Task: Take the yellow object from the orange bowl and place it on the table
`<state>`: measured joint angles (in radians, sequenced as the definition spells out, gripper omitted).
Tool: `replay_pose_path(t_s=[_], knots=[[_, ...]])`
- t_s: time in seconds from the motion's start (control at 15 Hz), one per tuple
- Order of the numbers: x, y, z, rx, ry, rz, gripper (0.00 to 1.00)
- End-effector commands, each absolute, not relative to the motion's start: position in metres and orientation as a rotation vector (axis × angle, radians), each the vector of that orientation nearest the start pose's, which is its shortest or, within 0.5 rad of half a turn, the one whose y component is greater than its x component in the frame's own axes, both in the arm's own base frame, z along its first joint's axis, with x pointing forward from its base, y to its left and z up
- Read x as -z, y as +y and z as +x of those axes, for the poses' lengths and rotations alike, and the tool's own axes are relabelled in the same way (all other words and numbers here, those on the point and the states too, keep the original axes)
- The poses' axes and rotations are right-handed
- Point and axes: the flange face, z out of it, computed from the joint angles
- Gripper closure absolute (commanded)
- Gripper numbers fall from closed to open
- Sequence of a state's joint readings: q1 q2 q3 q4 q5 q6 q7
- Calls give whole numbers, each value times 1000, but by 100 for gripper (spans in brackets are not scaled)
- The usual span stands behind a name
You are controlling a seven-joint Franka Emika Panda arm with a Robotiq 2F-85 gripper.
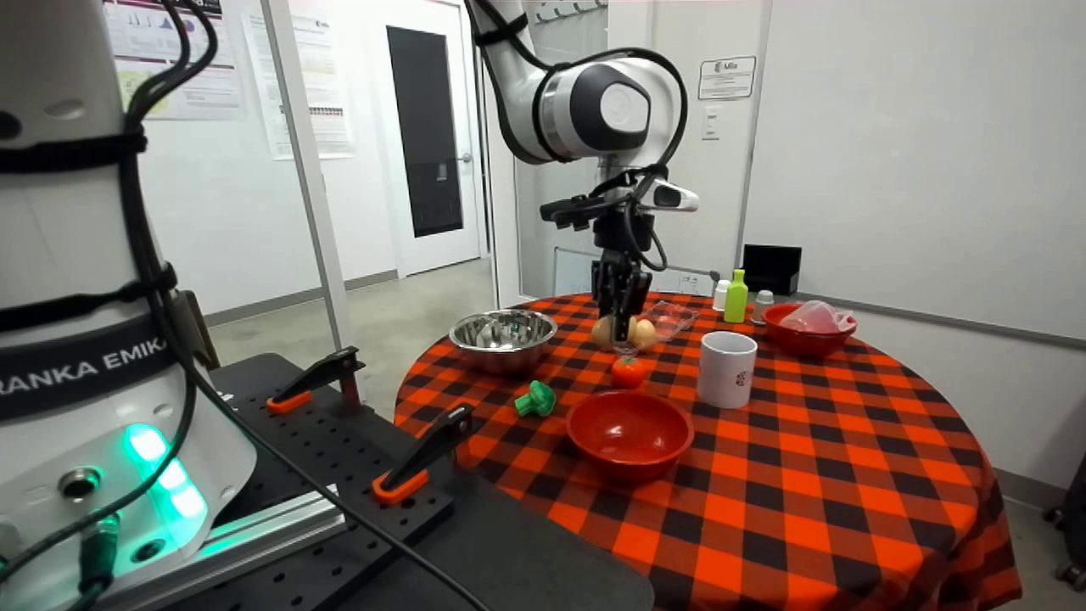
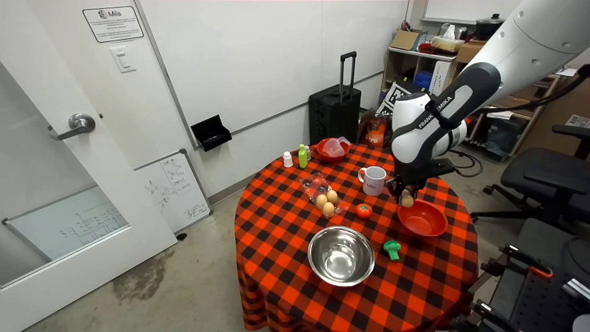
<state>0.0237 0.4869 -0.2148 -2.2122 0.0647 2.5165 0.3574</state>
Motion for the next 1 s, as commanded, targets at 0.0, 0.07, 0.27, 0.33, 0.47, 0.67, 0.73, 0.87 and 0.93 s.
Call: replay_pose_path(t_s=[0.0,0.07,0.27,0.33,0.47,0.67,0.73,0.87,0.93], knots=[[-155,-85,537,-295,891,-3080,77],[-152,-80,541,-305,877,-3084,77],[-140,-66,551,-338,834,-3074,77],[-133,-61,554,-347,829,-3072,77],[-120,-53,558,-370,807,-3066,77],[-99,-45,563,-389,791,-3061,77],[-92,-44,565,-385,785,-3062,77],[-78,-45,567,-391,793,-3049,77],[-72,-47,569,-385,803,-3042,77]])
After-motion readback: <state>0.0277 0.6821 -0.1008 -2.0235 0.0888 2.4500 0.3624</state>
